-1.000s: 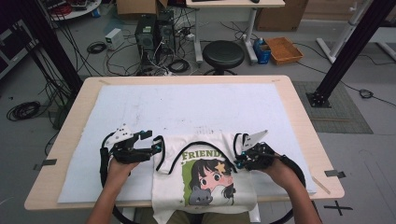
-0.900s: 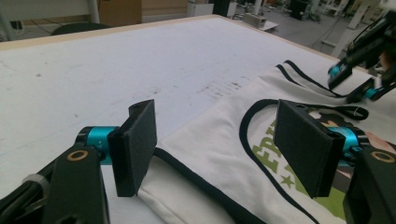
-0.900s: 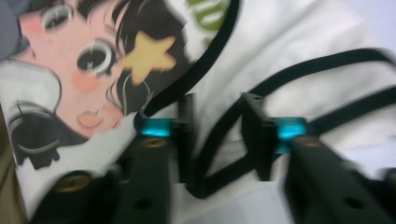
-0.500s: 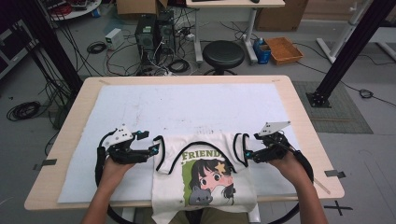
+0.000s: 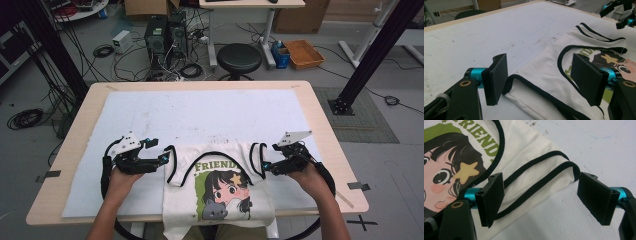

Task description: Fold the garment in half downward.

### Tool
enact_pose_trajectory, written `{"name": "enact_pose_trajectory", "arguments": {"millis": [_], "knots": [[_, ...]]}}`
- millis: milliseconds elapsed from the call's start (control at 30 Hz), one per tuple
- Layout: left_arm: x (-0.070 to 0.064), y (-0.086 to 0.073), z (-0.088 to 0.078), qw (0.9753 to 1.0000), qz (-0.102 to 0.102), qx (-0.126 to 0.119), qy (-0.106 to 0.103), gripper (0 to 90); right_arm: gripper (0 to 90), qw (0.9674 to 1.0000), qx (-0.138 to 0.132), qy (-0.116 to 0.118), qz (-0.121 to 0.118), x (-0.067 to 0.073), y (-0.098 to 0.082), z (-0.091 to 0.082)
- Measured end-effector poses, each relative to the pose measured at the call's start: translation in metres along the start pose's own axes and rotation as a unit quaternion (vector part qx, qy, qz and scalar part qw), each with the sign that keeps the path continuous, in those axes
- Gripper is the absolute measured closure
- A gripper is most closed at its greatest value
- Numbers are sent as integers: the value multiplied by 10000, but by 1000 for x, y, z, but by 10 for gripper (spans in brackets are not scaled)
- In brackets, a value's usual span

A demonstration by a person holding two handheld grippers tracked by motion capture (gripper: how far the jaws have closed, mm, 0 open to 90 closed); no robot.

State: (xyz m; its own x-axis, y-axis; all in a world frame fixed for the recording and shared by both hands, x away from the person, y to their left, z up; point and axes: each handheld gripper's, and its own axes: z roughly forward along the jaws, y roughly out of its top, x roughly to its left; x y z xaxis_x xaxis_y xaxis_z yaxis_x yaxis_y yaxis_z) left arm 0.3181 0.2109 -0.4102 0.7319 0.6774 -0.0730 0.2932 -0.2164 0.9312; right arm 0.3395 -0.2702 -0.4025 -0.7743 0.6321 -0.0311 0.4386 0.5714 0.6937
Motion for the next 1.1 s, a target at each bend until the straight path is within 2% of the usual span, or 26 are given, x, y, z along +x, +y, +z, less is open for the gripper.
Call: {"name": "enact_pose_trajectory", "arguments": {"millis": [267, 400, 533, 667, 800, 900, 967, 1033, 1100], "knots": [[-5, 5, 5, 9996, 140, 234, 17, 303, 217, 10000, -26, 19, -15, 1, 1, -1], [-4, 14, 11, 9982, 261, 543, 38, 302, 218, 10000, -11, 55, -38, -1, 4, 0], [0, 25, 21, 9947, 337, 963, 98, 303, 218, 9999, 35, 91, -91, -3, 10, 3], [8, 37, 37, 9882, 434, 1462, 164, 303, 219, 9992, 318, 157, -171, -9, 23, 15], [19, 44, 60, 9803, 317, 1939, 186, 303, 232, 9974, 685, 171, -131, -22, 42, 28], [27, 38, 78, 9690, 269, 2451, 169, 312, 252, 9941, 1067, 189, -66, -32, 54, 43], [31, 33, 85, 9640, 214, 2648, 143, 325, 287, 9909, 1318, 257, -20, -36, 59, 53], [33, 28, 90, 9607, 126, 2768, 148, 333, 297, 9892, 1444, 250, -1, -40, 61, 60], [35, 24, 91, 9595, 17, 2814, 119, 345, 315, 9882, 1506, 250, 108, -43, 61, 67]]}}
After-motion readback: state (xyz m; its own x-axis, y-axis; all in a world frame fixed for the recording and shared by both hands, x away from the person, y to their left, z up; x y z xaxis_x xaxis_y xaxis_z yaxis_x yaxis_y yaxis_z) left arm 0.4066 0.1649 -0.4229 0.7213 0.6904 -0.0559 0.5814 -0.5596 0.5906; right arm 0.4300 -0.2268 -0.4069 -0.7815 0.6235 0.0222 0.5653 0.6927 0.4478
